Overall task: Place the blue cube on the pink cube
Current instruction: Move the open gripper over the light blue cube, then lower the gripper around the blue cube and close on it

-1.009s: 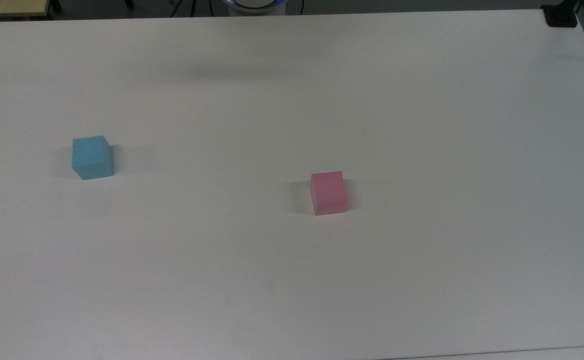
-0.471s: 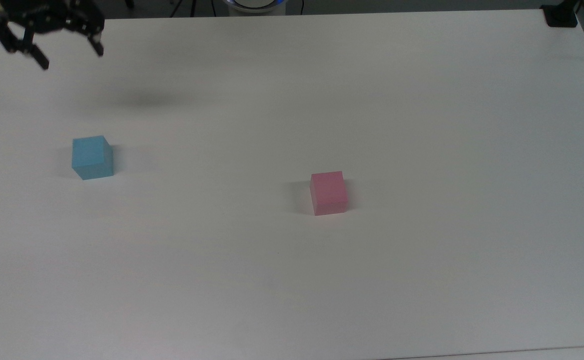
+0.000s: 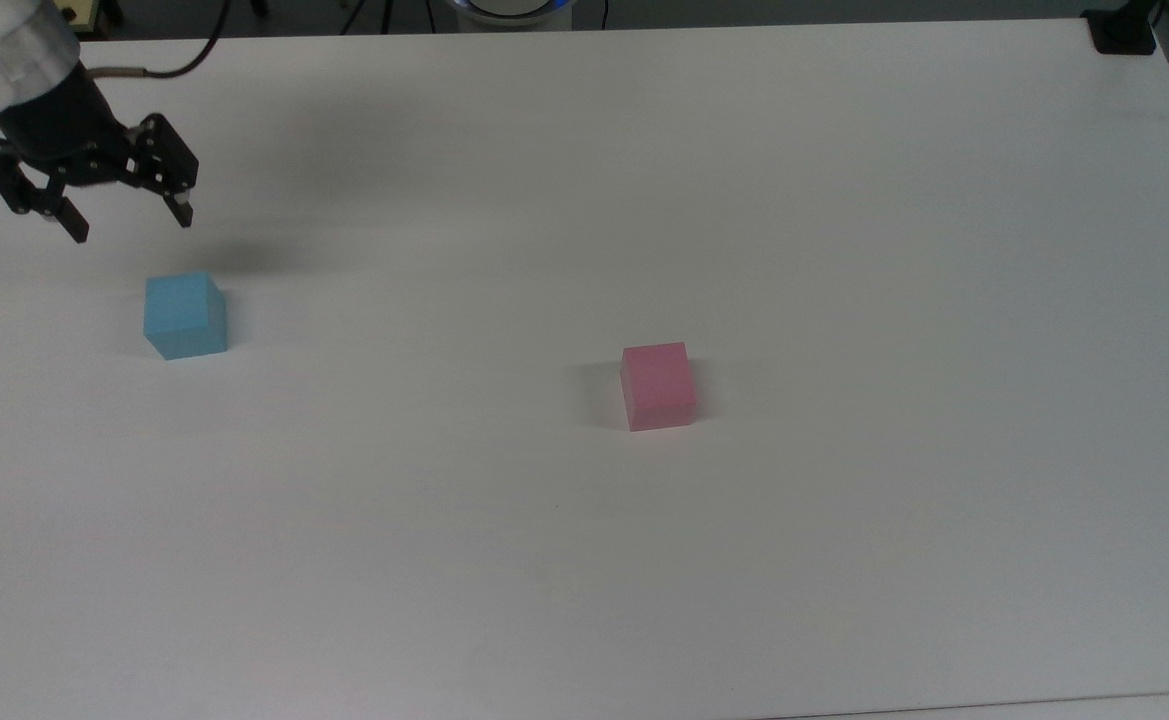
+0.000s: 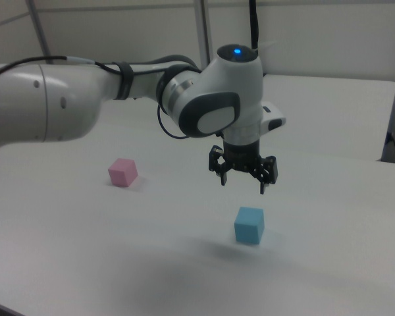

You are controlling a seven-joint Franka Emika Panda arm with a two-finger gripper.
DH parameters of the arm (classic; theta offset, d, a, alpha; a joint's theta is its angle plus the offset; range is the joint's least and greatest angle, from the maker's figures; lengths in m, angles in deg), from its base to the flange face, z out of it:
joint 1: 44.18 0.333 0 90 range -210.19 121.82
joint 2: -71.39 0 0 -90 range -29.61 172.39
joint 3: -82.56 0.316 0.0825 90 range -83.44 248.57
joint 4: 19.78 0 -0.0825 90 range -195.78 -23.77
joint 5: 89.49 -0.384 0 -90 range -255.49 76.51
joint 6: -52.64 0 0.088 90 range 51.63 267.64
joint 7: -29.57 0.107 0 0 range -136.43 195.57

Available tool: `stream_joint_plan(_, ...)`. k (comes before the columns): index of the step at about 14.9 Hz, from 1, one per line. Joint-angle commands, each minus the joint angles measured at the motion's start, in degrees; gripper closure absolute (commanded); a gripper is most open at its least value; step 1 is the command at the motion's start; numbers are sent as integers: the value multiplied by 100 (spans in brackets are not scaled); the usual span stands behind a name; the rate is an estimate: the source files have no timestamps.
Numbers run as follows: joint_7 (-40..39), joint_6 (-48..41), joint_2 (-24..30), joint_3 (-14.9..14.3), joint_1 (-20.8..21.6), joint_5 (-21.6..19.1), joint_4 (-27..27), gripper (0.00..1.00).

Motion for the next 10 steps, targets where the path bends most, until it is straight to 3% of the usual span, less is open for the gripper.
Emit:
stream_joint_plan(1, 127, 309, -181, 31, 21, -41, -53, 0)
stream_joint_plan(10, 250, 1338, -691, 83, 257, 11, -326, 0)
